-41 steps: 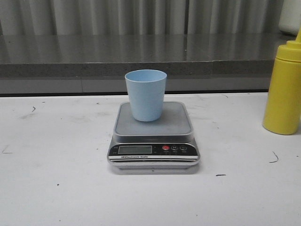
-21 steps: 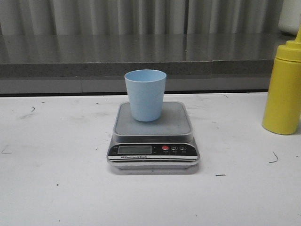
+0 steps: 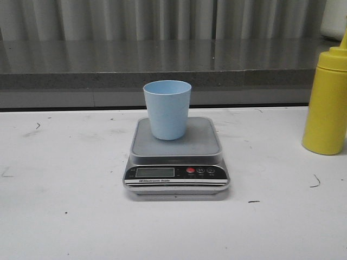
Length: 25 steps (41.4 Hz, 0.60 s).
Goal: Pour seasoning into cup on scale with both arms
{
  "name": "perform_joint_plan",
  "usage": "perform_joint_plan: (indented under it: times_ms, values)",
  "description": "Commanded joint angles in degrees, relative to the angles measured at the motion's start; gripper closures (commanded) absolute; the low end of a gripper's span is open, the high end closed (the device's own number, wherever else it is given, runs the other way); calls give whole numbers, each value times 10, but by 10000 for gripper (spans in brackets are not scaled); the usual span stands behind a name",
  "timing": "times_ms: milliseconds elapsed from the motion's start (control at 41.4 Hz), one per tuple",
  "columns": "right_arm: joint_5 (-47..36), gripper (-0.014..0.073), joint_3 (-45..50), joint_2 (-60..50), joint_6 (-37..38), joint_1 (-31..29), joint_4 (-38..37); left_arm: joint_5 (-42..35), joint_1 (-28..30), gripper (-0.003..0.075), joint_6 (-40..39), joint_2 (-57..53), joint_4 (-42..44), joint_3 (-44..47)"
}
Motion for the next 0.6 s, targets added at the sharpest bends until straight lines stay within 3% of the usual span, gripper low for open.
perform_joint_plan:
  times_ms: [0,579]
  values:
    - [-37,711,-17,6,0,0,-3,-55,7,740,1,-10,4,13]
    - [-37,711,-17,6,0,0,-3,-60,22,740,15,-9,4,13]
